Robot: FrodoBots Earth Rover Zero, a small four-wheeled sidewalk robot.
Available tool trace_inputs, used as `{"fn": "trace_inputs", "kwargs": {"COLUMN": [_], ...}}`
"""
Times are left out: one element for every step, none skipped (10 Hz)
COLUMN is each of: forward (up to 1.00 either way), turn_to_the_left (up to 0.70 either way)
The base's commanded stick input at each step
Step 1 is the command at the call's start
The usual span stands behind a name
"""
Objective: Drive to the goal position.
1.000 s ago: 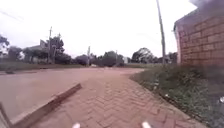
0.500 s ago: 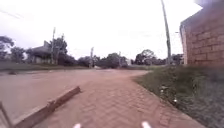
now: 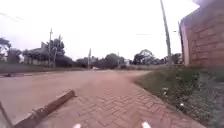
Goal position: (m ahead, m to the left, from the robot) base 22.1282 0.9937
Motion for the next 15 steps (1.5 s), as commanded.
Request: {"fn": "trace_inputs", "kwargs": {"forward": [0.50, 0.50, 0.50, 0.50, 0.50, 0.50, 0.50, 0.50, 0.50, 0.50, 0.50, 0.50, 0.50, 0.50, 0.50], "turn_to_the_left": [0.11, 0.06, 0.00, -0.50, -0.49, -0.35, -0.12, 0.27, 0.19, 0.12, 0.00, 0.00, 0.06, 0.14, 0.07]}}
